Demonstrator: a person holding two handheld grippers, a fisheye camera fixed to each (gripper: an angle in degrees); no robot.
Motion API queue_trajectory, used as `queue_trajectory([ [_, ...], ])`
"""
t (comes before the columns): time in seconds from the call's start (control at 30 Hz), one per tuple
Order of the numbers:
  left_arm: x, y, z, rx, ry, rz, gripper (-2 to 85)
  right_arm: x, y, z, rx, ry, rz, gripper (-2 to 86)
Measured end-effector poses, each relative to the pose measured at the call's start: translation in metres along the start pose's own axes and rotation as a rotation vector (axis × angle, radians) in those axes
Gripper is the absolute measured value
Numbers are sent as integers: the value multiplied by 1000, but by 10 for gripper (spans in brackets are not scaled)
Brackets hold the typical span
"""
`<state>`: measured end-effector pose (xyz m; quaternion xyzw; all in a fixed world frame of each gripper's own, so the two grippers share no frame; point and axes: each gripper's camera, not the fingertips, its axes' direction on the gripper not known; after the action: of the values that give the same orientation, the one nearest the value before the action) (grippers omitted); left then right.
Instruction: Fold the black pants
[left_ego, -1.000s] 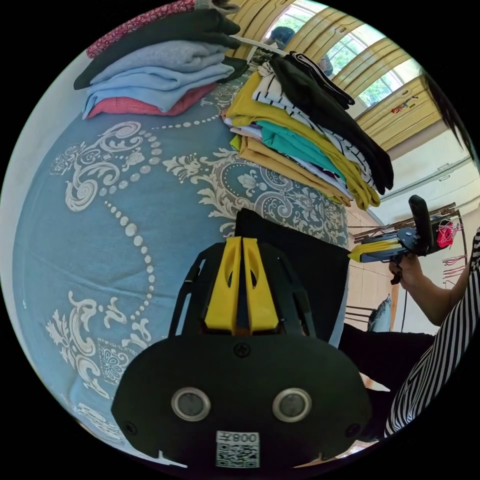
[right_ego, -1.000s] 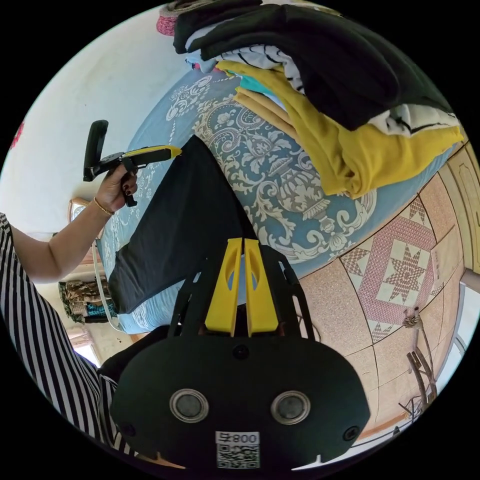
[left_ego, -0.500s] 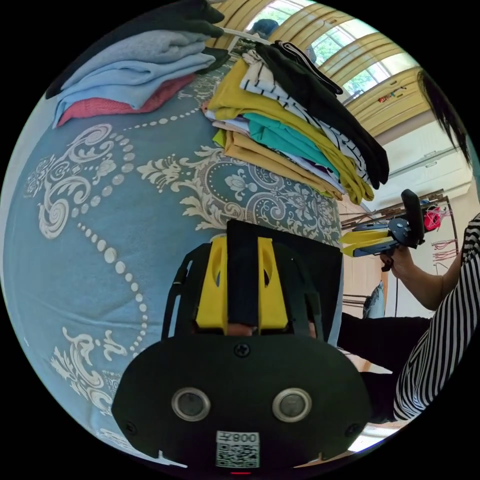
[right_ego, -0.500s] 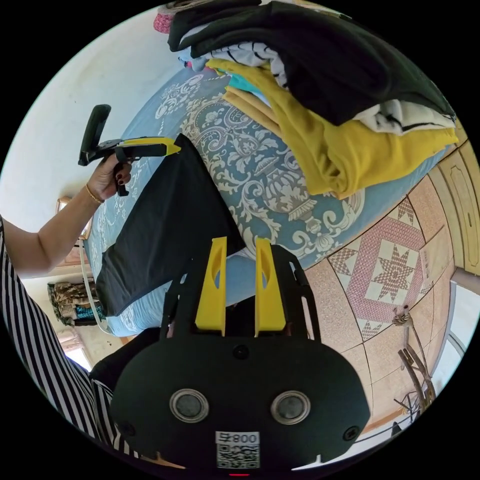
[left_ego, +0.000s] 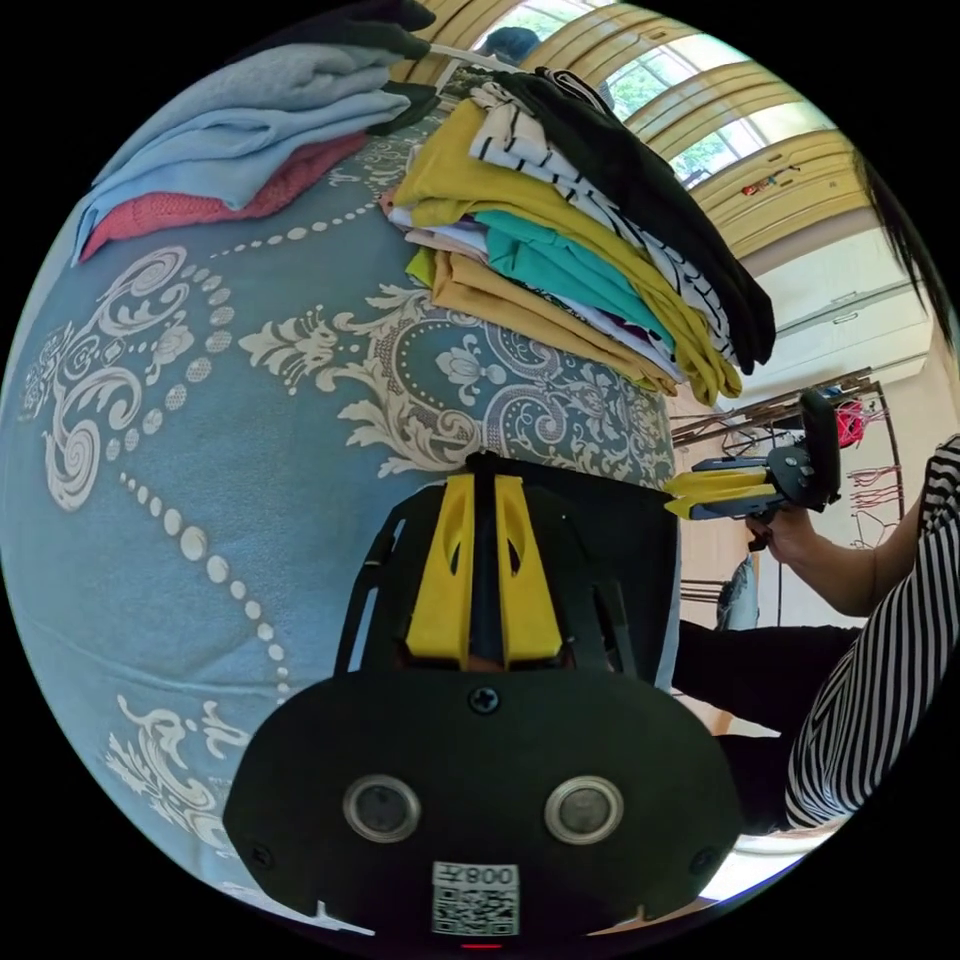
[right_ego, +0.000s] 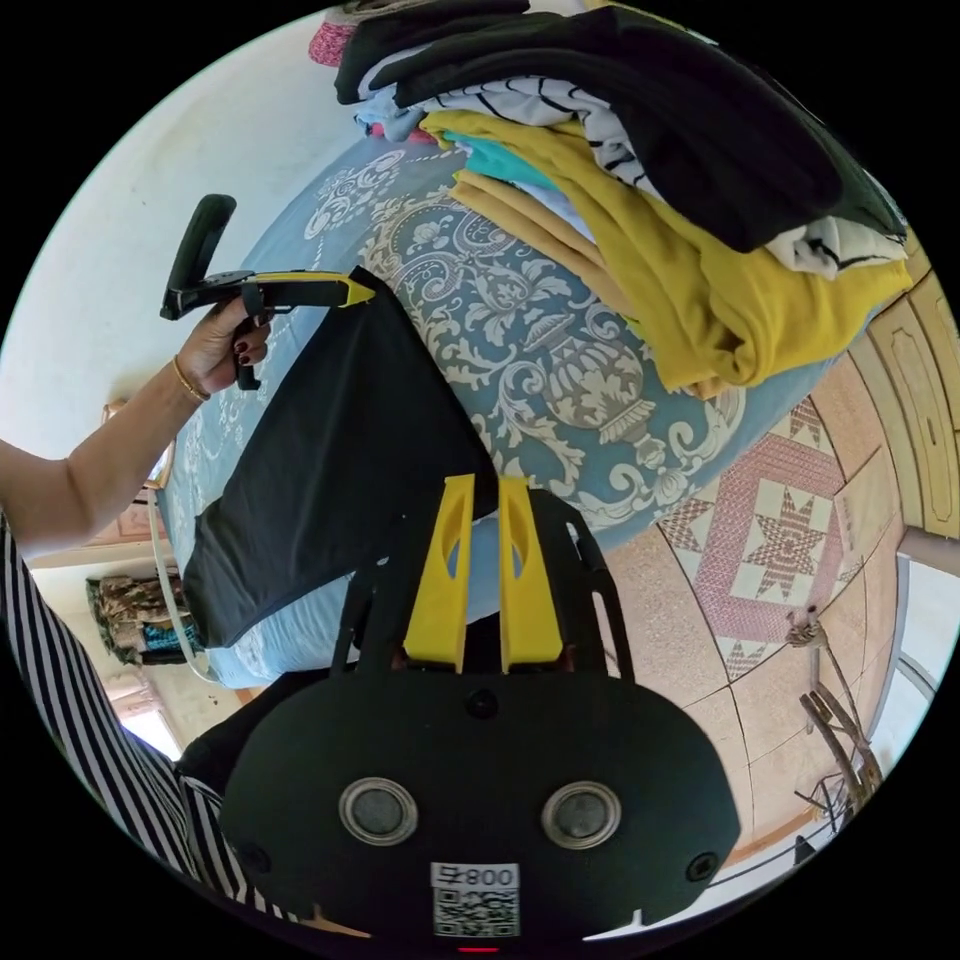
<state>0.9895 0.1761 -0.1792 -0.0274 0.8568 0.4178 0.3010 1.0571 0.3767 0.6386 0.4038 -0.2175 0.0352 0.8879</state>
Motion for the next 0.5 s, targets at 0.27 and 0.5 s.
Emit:
queue_trajectory([
  [0.27, -6, 16, -70, 91, 94, -23, 20, 2, -6, 5, -22, -163, 5, 21],
  [0.5, 0, 55, -175, 224, 141, -31, 19, -30, -14, -20, 16, -294, -183, 10],
])
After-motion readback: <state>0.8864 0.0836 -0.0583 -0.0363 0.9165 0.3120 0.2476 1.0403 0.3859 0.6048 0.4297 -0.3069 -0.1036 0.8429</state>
